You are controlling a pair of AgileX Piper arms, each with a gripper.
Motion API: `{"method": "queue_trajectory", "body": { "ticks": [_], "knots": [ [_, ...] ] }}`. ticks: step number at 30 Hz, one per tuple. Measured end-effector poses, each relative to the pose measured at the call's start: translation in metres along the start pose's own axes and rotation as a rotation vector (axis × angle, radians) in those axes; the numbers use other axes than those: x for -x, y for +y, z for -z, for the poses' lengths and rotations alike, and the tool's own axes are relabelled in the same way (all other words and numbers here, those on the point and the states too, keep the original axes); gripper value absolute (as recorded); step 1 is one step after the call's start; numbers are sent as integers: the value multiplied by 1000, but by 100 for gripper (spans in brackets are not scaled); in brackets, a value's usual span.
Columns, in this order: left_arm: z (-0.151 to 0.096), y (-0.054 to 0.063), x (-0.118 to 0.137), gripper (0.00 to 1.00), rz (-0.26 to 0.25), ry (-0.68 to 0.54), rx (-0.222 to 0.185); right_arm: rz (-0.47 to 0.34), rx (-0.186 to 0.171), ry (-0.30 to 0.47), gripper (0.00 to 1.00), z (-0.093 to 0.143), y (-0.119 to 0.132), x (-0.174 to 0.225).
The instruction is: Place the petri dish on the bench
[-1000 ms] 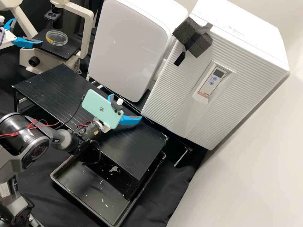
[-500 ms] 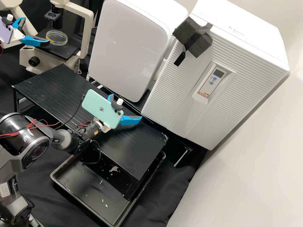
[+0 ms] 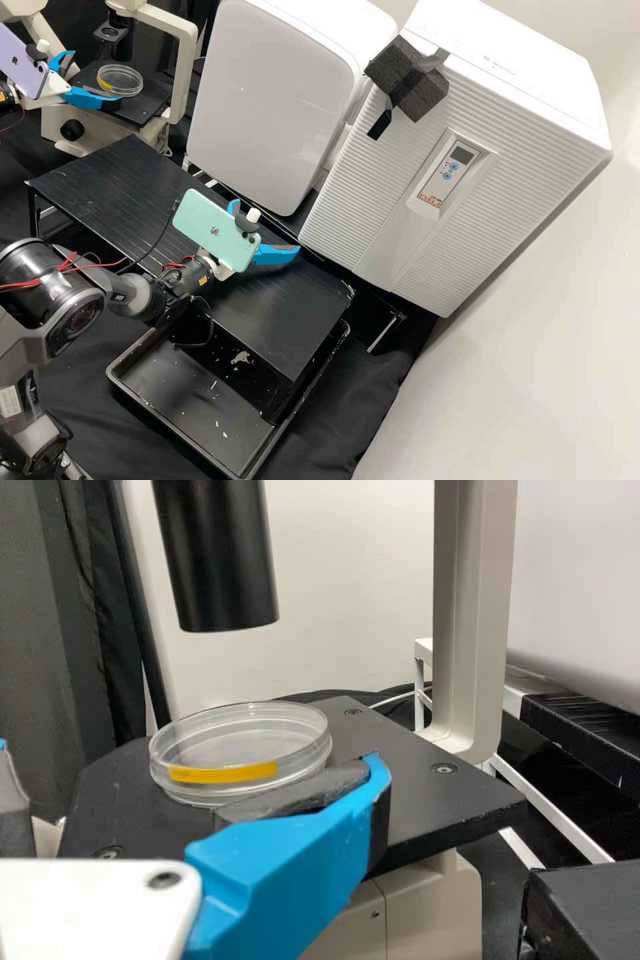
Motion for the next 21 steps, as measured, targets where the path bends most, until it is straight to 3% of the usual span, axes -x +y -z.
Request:
{"method": "queue_trajectory", "body": {
  "ticks": [11,21],
  "knots": [
    [5,-1,-19,100,-13,11,17,0,0,0,100,0,0,0],
    [5,-5,-33,100,4,-4,117,0,0,0,100,0,0,0]
  ]
}}
